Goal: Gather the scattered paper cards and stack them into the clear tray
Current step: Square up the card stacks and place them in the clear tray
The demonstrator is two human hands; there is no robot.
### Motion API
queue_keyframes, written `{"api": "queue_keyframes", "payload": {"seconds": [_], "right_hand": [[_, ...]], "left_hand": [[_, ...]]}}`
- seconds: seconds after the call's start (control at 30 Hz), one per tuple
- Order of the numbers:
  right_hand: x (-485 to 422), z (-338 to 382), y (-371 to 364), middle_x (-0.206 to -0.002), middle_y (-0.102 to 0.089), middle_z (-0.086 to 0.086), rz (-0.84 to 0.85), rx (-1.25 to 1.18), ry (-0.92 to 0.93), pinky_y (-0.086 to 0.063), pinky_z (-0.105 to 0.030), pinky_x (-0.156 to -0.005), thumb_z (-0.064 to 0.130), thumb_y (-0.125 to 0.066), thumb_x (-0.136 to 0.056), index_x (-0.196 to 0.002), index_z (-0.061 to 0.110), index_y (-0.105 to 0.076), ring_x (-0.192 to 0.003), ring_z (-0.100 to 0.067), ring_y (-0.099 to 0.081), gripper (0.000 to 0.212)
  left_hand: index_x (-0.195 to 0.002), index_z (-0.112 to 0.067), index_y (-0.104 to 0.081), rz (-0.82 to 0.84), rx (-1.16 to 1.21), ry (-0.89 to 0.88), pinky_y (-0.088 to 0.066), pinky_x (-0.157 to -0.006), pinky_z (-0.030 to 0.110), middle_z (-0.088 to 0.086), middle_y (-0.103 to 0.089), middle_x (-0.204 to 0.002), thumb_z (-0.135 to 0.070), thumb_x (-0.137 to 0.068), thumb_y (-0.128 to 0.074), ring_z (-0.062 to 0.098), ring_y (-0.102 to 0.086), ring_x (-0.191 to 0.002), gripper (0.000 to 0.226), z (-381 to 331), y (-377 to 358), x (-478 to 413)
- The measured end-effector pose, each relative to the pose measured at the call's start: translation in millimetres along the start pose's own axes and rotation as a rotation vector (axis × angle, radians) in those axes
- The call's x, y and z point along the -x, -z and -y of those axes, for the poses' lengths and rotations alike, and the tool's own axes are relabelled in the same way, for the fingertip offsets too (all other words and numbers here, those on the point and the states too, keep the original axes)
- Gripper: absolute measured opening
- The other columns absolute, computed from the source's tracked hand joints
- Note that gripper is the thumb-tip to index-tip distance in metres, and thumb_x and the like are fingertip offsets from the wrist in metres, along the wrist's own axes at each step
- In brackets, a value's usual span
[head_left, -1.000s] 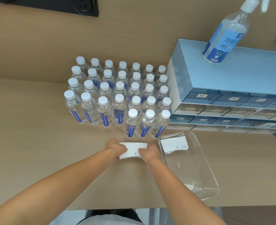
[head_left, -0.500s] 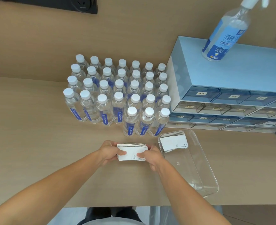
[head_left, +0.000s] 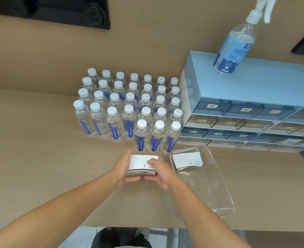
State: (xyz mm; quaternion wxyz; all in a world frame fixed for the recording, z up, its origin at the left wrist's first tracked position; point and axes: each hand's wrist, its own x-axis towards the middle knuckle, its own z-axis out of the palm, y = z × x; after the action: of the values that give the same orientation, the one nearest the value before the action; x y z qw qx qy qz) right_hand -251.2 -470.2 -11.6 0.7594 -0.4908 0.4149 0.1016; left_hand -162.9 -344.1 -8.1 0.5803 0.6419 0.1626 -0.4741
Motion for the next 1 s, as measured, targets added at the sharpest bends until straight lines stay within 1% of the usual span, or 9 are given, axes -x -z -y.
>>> {"api": "queue_keyframes", "payload": {"seconds": [0.13,0.33,0.4,0.5,0.63,0.7,0.8,0.87,1.0], "right_hand": [[5,-6,-8,-0.108,-0.062,-0.013,-0.038,0.005,0.024,-0.058,-0.042,-0.076,0.018,-0.050,-0.085,-0.116,0.014,-0.050,-0.094,-0.028,-0.063,0.032],[16,-14,-15,-0.097,-0.075,-0.012,-0.219,-0.063,-0.028,-0.061,-0.041,-0.071,0.052,-0.042,-0.090,-0.106,0.018,-0.061,-0.086,-0.030,-0.073,0.043],[19,-17,-20,-0.089,-0.074,-0.011,-0.288,-0.092,-0.032,-0.059,-0.045,-0.073,0.049,-0.039,-0.091,-0.099,0.015,-0.062,-0.084,-0.034,-0.073,0.042],[24,-26,-32,-0.094,-0.068,-0.014,-0.354,-0.095,0.011,-0.053,-0.039,-0.080,0.034,-0.035,-0.093,-0.103,0.011,-0.060,-0.086,-0.032,-0.068,0.035],[35,-30,-41,-0.093,-0.067,-0.015,-0.326,-0.132,0.039,-0.053,-0.037,-0.071,0.024,-0.033,-0.097,-0.109,0.011,-0.056,-0.079,-0.029,-0.063,0.029],[41,-30,-44,-0.090,-0.068,-0.015,-0.294,-0.146,0.013,-0.057,-0.041,-0.071,0.024,-0.031,-0.098,-0.112,0.009,-0.054,-0.076,-0.029,-0.066,0.031],[47,-33,-53,-0.091,-0.065,-0.007,-0.313,-0.063,0.053,-0.059,-0.048,-0.076,0.028,-0.027,-0.096,-0.118,0.024,-0.048,-0.080,-0.026,-0.066,0.031],[52,-35,-56,-0.087,-0.063,-0.003,-0.355,-0.027,0.087,-0.058,-0.050,-0.076,0.029,-0.028,-0.096,-0.112,0.030,-0.050,-0.079,-0.026,-0.064,0.027],[66,-38,-52,-0.079,-0.064,-0.011,-0.472,-0.062,0.092,-0.057,-0.049,-0.070,0.033,-0.043,-0.093,-0.079,0.022,-0.055,-0.072,-0.027,-0.061,0.021]], "left_hand": [[-0.089,-0.024,-0.057,-0.227,0.006,-0.099,-0.060,-0.053,0.038,0.012,-0.066,-0.100,-0.035,-0.095,-0.040,0.029,-0.067,-0.079,0.022,6,-12,10],[-0.089,-0.018,-0.055,-0.244,-0.079,-0.122,-0.060,-0.055,0.039,0.020,-0.066,-0.113,-0.028,-0.094,-0.036,0.033,-0.066,-0.081,0.022,15,-12,25],[-0.089,-0.019,-0.055,-0.234,-0.107,-0.127,-0.059,-0.056,0.040,0.018,-0.065,-0.115,-0.028,-0.093,-0.035,0.033,-0.067,-0.087,0.022,17,-10,30],[-0.111,-0.013,-0.057,-0.220,-0.085,-0.064,-0.060,-0.060,0.042,0.019,-0.064,-0.118,-0.029,-0.091,-0.034,0.037,-0.067,-0.101,0.034,17,-5,34],[-0.119,-0.010,-0.055,-0.120,-0.046,-0.008,-0.061,-0.063,0.042,0.017,-0.070,-0.105,-0.035,-0.094,-0.037,0.032,-0.069,-0.088,0.040,17,10,38],[-0.121,-0.007,-0.054,-0.101,-0.056,-0.014,-0.061,-0.065,0.042,0.020,-0.070,-0.109,-0.035,-0.096,-0.037,0.034,-0.070,-0.091,0.041,21,15,37],[-0.120,-0.007,-0.053,-0.142,-0.083,-0.037,-0.058,-0.056,0.038,0.022,-0.067,-0.116,-0.035,-0.096,-0.039,0.036,-0.068,-0.090,0.039,31,18,37],[-0.118,-0.007,-0.054,-0.148,-0.105,-0.038,-0.054,-0.051,0.034,0.021,-0.067,-0.111,-0.034,-0.095,-0.039,0.033,-0.064,-0.082,0.038,35,18,39],[-0.116,-0.007,-0.057,-0.102,-0.139,-0.008,-0.054,-0.051,0.032,0.019,-0.069,-0.103,-0.035,-0.093,-0.039,0.031,-0.064,-0.076,0.040,36,6,44]]}}
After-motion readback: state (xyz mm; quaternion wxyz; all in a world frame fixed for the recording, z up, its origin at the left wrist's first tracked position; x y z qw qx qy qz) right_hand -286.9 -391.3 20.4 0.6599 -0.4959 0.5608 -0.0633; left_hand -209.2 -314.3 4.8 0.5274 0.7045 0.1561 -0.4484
